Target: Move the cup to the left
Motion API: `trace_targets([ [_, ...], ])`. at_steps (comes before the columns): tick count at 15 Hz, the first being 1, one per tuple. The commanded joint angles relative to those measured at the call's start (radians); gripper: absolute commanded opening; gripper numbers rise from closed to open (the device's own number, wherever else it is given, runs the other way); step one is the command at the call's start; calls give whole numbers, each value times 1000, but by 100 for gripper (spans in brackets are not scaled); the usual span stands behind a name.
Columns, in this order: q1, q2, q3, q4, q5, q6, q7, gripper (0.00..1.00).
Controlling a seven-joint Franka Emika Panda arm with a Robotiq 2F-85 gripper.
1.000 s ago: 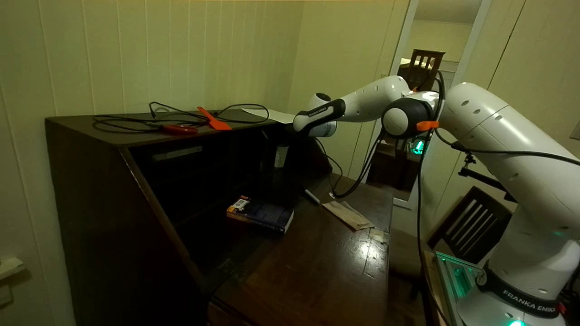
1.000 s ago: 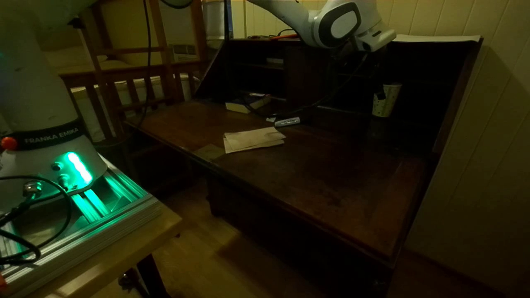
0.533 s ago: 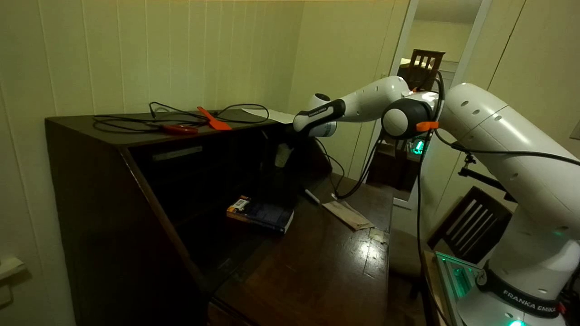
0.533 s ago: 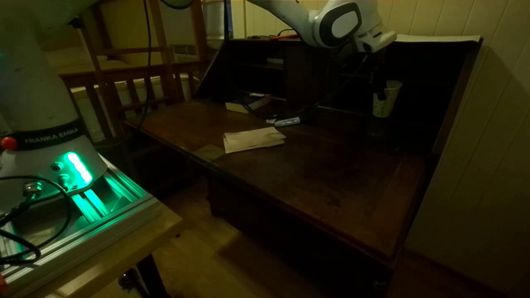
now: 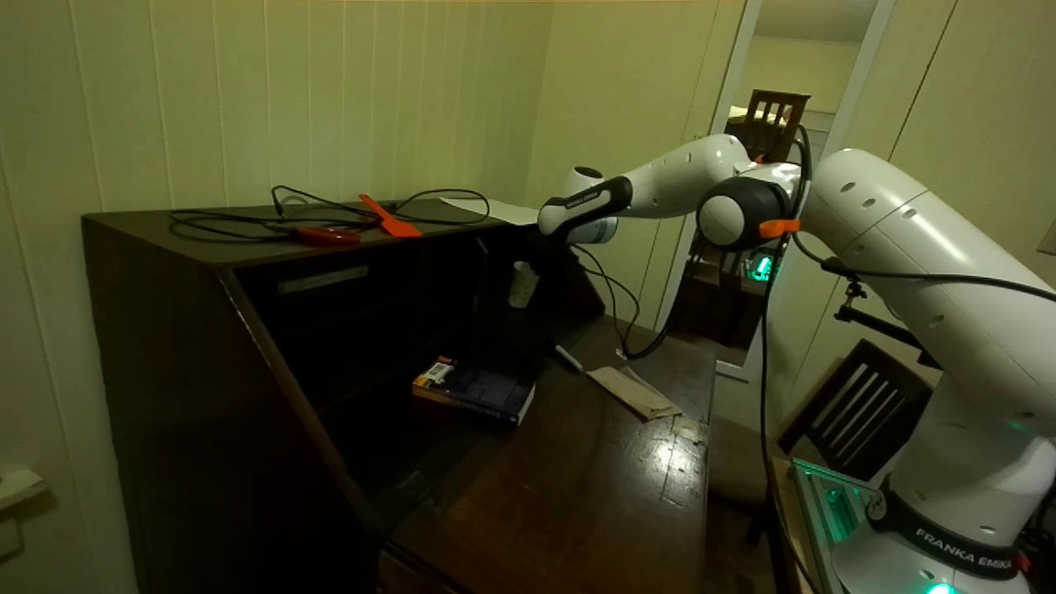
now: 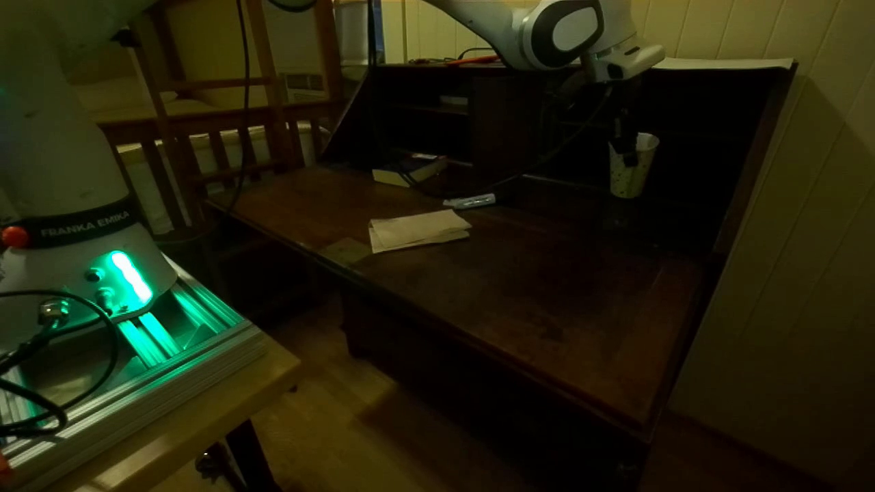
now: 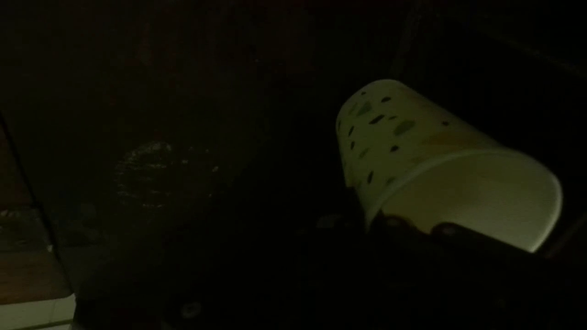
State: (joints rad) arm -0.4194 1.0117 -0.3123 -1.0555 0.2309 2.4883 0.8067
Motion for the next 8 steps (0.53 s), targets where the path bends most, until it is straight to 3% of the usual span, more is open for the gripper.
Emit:
trace_targets([
  [1,5,-33,-32,-20,-28,-48,-19,1],
  [8,6,-13,-94,20,-45,-120,-6,1],
])
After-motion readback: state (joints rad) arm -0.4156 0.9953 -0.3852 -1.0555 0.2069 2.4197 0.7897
